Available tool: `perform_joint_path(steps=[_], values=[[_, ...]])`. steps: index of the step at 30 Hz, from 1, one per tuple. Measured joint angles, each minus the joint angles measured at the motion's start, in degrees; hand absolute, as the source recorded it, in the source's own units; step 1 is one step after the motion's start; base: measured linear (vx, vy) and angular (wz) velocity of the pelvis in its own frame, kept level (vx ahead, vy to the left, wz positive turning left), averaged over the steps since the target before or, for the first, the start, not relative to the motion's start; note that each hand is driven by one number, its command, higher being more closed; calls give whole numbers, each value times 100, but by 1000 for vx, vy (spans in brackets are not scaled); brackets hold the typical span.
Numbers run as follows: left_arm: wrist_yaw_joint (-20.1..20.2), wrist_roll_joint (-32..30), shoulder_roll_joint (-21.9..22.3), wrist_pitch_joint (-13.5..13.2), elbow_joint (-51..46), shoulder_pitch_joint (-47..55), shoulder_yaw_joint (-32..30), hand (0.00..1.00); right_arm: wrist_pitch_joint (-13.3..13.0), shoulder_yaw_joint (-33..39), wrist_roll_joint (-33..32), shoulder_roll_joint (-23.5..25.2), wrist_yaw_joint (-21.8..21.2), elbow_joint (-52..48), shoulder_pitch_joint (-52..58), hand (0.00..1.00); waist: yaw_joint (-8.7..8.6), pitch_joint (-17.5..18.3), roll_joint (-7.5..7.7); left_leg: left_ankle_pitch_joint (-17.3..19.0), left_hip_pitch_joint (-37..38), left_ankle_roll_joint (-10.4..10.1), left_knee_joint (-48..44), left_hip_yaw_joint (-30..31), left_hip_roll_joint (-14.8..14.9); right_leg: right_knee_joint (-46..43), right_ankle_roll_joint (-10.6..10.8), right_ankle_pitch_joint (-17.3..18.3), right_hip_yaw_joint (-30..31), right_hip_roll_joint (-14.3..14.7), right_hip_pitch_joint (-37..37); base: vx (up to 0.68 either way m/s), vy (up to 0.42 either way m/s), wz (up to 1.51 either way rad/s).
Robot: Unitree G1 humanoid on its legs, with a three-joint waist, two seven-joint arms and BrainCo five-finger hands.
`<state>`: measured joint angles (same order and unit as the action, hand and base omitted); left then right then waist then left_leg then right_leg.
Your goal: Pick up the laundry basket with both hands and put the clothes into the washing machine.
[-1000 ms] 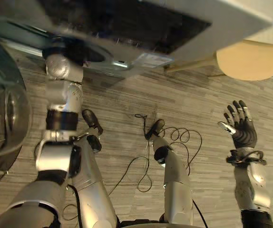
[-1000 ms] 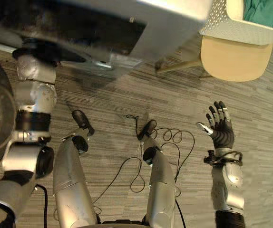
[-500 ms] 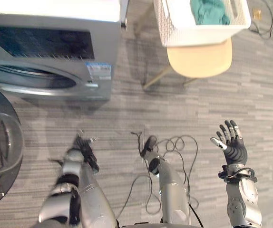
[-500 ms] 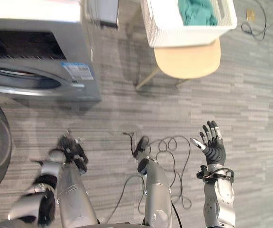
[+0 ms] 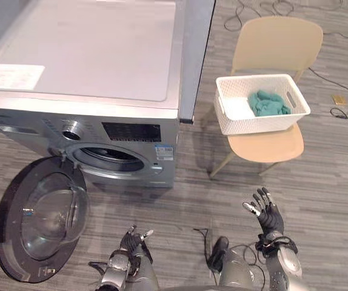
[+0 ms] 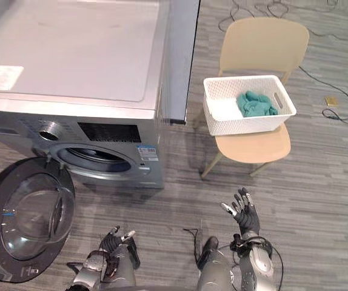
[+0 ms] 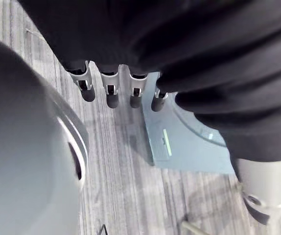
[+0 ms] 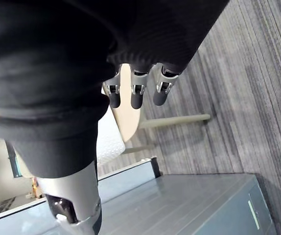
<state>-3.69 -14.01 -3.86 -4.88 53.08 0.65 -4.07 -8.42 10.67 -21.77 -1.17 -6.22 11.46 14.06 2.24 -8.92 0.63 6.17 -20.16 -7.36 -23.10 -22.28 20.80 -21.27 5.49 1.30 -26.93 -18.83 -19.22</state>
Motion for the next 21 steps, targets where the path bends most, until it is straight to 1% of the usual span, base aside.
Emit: perform_joint_path(steps=[3, 4, 5, 6, 7, 9, 10, 11, 12, 13, 14, 15, 16, 17, 18, 19, 20, 21], values=[[3, 231, 40, -27, -328, 320, 8, 0, -1, 6, -5, 79, 58, 187, 48, 0, -2, 128, 11, -52, 304, -65, 267, -18, -117, 43, 24, 19, -19, -51, 215, 58, -31, 8], [4, 373, 59, -72, -573, 515, 10, 0, -7, 3, -13, 107, 108, 256, 76, 0, -5, 246, 20, -95, 409, -110, 397, -18, -177, -18, 63, 94, -35, -106, 260, 88, -50, 16], [0, 616, 89, -101, -791, 670, 2, 0, -17, 6, -33, 110, 160, 349, 76, 0, -7, 267, 23, -130, 547, -130, 498, -12, -210, -131, 65, 178, -37, -145, 349, 91, -64, 18], [-7, 930, 136, -152, -992, 800, -13, 0, -25, 6, -50, 126, 241, 392, 86, 0, -8, 273, 33, -187, 667, -140, 581, -1, -231, -240, 94, 285, -33, -174, 412, 94, -99, 17], [-44, 1458, 179, -250, -1288, 983, -80, 0, -40, 3, -85, 168, 363, 421, 81, 0, -7, 308, 88, -294, 874, -165, 770, -6, -284, -460, 91, 478, -31, -224, 452, 121, -184, 24], [-186, 2405, 343, -431, -1784, 1239, -219, 0, -241, 12, -85, 182, 646, 429, -8, 0, -12, 387, 65, -655, 1196, -245, 1237, 22, -263, -620, 44, 775, -168, -133, 594, 144, -216, 25], [-268, 2736, 431, -484, -2052, 1338, -258, 0, -304, 56, -81, 182, 787, 433, -134, 0, -22, 434, 62, -907, 1191, -210, 1317, 116, -273, -583, -24, 841, -234, -103, 610, 91, -176, 21], [-342, 3033, 527, -538, -2328, 1380, -250, 0, -403, 157, -73, 177, 945, 439, -277, 0, -27, 449, 78, -1174, 1092, -53, 1275, 227, -243, -524, -62, 889, -317, -25, 637, 69, -269, 22], [-436, 3375, 623, -625, -2740, 1419, -186, 0, -532, 336, -56, 143, 1148, 444, -523, 0, -28, 451, 53, -1521, 927, 194, 1192, 313, -173, -339, -134, 864, -370, 138, 684, 20, -303, 16], [-468, 3544, 675, -702, -3020, 1425, -38, 0, -609, 465, -16, 81, 1293, 446, -735, 0, -27, 481, 15, -1816, 850, 273, 1277, 431, -144, -155, -307, 756, -409, 248, 718, 37, -261, 5], [-466, 3637, 690, -806, -3233, 1406, 99, 0, -698, 602, 161, 2, 1508, 471, -878, 0, -14, 485, -14, -1740, 754, 201, 1028, 597, -117, -5, -428, 674, -435, 313, 758, 70, -180, -20], [-459, 3705, 710, -917, -3475, 1405, 379, 0, -735, 671, 311, -102, 1728, 506, -1115, 0, -1, 479, -76, -1239, 585, 129, 175, 1001, -227, 122, -550, 577, -359, 465, 790, 70, -108, -34], [-434, 3734, 709, -946, -3599, 1413, 500, 0, -747, 687, 443, -167, 1842, 480, -1189, 0, -2, 491, -140, -989, 576, 129, -137, 1221, -330, 201, -601, 523, -292, 563, 841, 83, -123, -65], [-378, 3811, 710, -973, -3833, 1457, 737, 0, -747, 670, 665, -231, 1992, 334, -1253, 0, 25, 469, -191, -469, 585, -61, -602, 1711, -595, 399, -649, 438, -120, 693, 973, 56, -24, -90], [-287, 3838, 700, -1037, -3955, 1467, 970, 0, -753, 635, 963, -260, 2071, 197, -1255, 0, 39, 530, -306, 14, 640, -254, -906, 2145, -963, 567, -647, 347, 64, 860, 1052, 59, 22, -97], [-230, 3864, 668, -1064, -3956, 1448, 1091, 0, -750, 629, 1119, -274, 2104, 127, -1247, 0, 14, 549, -347, 160, 698, -113, -887, 2208, -1090, 637, -634, 307, 149, 928, 1078, 53, 66, -93], [-95, 3872, 625, -1066, -3951, 1385, 1308, 0, -733, 619, 1421, -198, 2140, 2, -1196, 0, -42, 613, -428, 316, 921, 146, -624, 2207, -1082, 788, -611, 217, 313, 1089, 1123, 58, 13, -86], [-8, 3869, 624, -1065, -3951, 1310, 1465, 0, -675, 578, 1611, -94, 2194, -265, -1156, 0, -85, 645, -465, 381, 1184, 201, -219, 2125, -1077, 974, -593, 70, 544, 1217, 1104, 38, 1, -87]])
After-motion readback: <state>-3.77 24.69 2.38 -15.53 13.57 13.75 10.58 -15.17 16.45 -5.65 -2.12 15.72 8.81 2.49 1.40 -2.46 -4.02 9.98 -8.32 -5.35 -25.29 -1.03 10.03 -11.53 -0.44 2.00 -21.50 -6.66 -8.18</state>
